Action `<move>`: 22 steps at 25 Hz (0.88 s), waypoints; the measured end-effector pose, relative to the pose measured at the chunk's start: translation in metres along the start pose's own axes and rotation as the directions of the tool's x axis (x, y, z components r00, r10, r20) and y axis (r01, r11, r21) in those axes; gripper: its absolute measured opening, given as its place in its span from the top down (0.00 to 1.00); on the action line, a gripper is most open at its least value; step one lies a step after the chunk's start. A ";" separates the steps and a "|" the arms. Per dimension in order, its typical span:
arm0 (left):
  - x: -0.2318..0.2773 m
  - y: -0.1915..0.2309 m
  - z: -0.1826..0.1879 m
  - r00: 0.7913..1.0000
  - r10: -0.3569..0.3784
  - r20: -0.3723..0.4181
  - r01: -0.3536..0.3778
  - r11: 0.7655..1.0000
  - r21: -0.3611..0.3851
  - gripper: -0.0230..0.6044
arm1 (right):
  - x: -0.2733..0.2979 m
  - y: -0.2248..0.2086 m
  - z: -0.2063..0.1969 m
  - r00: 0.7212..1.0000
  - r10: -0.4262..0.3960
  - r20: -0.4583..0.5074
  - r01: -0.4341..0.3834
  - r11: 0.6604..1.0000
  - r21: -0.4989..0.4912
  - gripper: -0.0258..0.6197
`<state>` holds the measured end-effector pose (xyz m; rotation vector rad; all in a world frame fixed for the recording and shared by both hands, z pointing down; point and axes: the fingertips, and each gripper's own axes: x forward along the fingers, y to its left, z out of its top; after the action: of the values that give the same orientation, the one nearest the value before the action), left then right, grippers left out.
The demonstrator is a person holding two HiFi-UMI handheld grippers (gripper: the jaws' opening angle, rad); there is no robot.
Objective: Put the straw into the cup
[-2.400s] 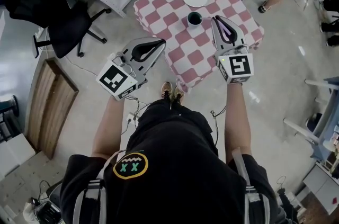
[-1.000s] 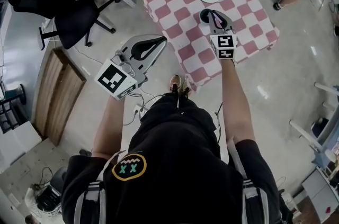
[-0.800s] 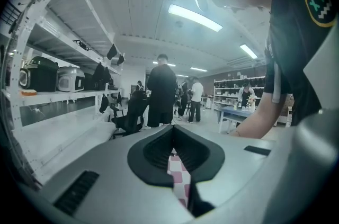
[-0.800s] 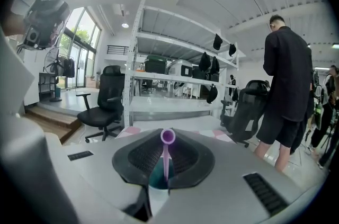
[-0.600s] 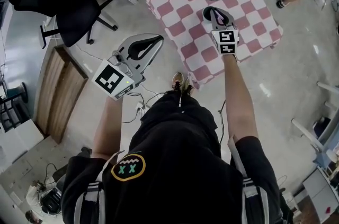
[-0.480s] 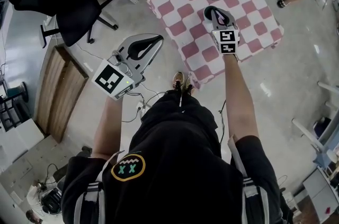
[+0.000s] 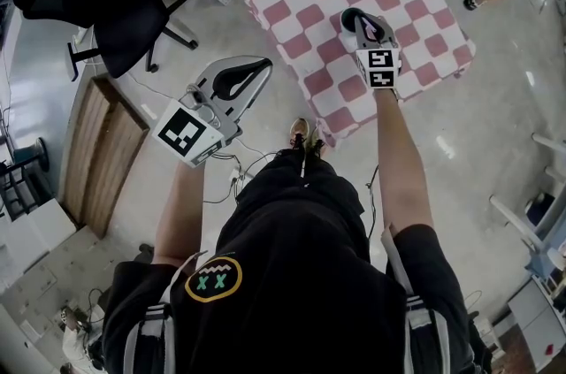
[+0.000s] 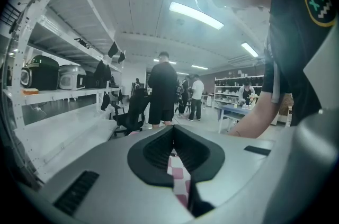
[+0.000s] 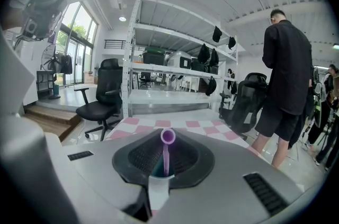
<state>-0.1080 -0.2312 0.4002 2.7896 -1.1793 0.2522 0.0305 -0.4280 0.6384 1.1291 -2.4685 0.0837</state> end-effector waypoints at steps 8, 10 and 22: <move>0.000 -0.004 0.002 1.000 -0.003 -0.001 0.003 1.000 0.001 0.93 | -0.003 -0.001 0.002 1.000 0.003 0.009 -0.003 1.000 0.013 0.86; 0.000 -0.007 0.004 1.000 -0.009 0.003 0.009 1.000 0.002 0.93 | -0.005 0.000 0.004 1.000 0.007 0.012 -0.007 1.000 0.019 0.78; 0.006 -0.021 0.015 0.999 -0.043 0.032 0.042 0.999 0.021 0.93 | -0.038 0.001 0.047 0.995 0.004 0.098 -0.004 1.000 -0.004 0.53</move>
<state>-0.0869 -0.2227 0.3855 2.8436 -1.1287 0.2168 0.0351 -0.4110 0.5805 1.1525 -2.5559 0.0256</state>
